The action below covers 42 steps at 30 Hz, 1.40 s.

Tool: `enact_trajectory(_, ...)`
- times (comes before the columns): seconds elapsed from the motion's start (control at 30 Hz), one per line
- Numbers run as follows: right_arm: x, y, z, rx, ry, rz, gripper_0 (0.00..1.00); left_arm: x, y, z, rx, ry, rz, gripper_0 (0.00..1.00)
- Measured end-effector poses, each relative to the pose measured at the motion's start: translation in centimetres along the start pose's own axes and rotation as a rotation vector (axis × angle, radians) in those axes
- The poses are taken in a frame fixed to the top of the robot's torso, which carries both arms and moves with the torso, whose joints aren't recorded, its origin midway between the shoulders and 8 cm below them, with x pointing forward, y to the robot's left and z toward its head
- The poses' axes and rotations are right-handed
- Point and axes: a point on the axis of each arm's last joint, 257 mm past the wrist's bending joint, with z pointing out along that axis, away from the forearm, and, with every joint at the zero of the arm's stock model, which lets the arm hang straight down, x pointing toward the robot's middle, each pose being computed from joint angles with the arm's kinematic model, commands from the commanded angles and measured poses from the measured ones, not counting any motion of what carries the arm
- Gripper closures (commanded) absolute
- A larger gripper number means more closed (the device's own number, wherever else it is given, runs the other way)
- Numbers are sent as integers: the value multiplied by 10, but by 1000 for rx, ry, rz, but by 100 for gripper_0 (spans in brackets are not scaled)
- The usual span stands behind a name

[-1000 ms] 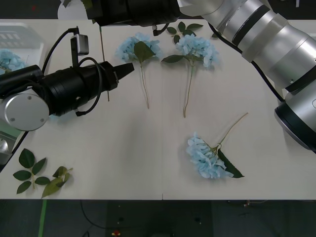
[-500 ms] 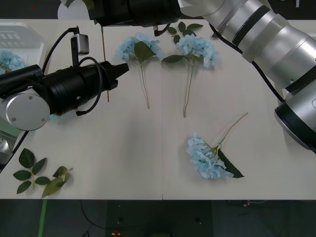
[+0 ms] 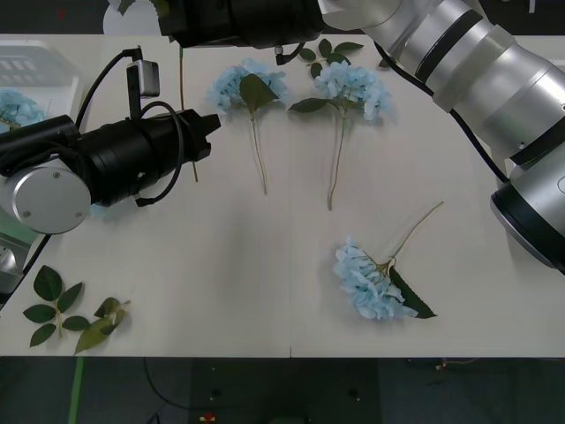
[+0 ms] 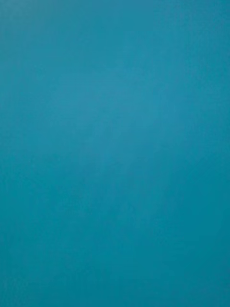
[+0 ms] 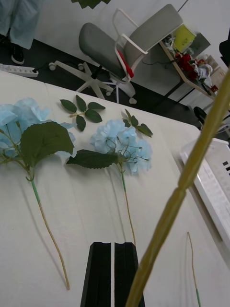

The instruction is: Place the red flowers into the right box and the blue flowers into the left box. If a person shows an open palm, hand one flower to the person first, then continue sorting.

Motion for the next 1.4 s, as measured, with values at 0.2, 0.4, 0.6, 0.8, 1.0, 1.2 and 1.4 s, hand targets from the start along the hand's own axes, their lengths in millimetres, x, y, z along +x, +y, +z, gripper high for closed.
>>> enact_trajectory(0.2, 1, -5, 0, 19, 4, -21, 0, 0, 1, 0, -4, -1, 6, 100)
enact_trajectory(0.4, 1, -5, 0, 19, 4, -21, 0, -1, 6, -2, -14, 2, 14, 100)
enact_trajectory(0.6, 1, -5, 0, 20, 4, -21, 0, -15, 57, -31, -113, 44, 79, 100)
enact_trajectory(0.8, 20, -7, -8, 15, 94, -37, 0, -58, 107, -107, -239, 213, 96, 100)
enact_trajectory(1.0, 43, -21, -49, 29, 237, -75, 0, -145, 159, -200, -418, 160, 57, 100)
enact_trajectory(1.2, 65, -47, -102, 61, 362, -110, 0, -149, 237, -278, -695, 256, 42, 100)
enact_trajectory(1.4, 91, -88, -153, 157, 469, -176, 0, -139, 282, -318, -841, 289, 3, 100)
